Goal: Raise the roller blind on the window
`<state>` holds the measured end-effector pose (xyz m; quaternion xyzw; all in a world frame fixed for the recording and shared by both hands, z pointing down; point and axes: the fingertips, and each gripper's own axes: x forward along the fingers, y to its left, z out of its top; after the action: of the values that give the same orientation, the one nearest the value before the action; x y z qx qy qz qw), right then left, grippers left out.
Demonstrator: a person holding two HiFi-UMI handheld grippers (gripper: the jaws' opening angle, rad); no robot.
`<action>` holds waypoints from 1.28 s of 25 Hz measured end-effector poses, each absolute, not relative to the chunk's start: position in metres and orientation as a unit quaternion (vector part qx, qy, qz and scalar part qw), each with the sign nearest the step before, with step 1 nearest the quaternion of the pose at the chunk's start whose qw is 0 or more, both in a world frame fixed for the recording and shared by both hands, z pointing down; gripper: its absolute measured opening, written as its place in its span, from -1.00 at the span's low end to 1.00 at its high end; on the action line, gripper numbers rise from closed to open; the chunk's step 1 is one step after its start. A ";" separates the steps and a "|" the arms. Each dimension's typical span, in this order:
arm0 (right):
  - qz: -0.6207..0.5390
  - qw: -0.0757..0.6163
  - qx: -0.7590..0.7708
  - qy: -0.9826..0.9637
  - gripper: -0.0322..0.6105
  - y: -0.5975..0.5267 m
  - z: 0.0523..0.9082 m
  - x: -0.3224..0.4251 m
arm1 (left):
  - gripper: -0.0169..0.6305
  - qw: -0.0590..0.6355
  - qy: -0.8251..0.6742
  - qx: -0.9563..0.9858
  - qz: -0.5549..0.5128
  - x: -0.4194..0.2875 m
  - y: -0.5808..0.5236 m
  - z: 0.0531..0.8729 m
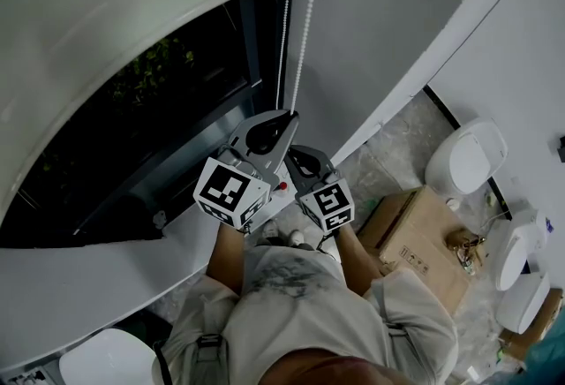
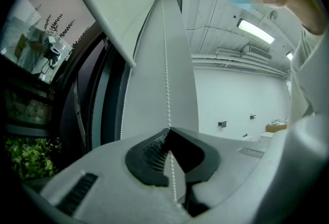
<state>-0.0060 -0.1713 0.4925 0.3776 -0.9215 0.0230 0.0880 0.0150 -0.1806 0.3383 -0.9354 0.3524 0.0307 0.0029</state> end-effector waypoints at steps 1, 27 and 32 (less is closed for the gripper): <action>0.025 0.090 0.377 -0.921 -0.85 -0.171 0.495 -0.006 | -0.91 0.000 0.352 -0.936 0.029 0.015 -0.181 0.341; 0.082 0.140 0.371 -0.914 -0.85 -0.165 0.570 -0.001 | -0.91 -0.067 0.348 -0.935 -0.010 0.019 -0.175 0.420; 0.092 0.151 0.367 -0.913 -0.85 -0.158 0.586 -0.001 | -0.91 -0.078 0.348 -0.934 -0.021 0.019 -0.170 0.435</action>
<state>-0.0012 -0.1578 0.5856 0.3673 -0.9132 0.0923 0.1508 0.0195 -0.1701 0.4355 -0.9340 0.3482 -0.0207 -0.0776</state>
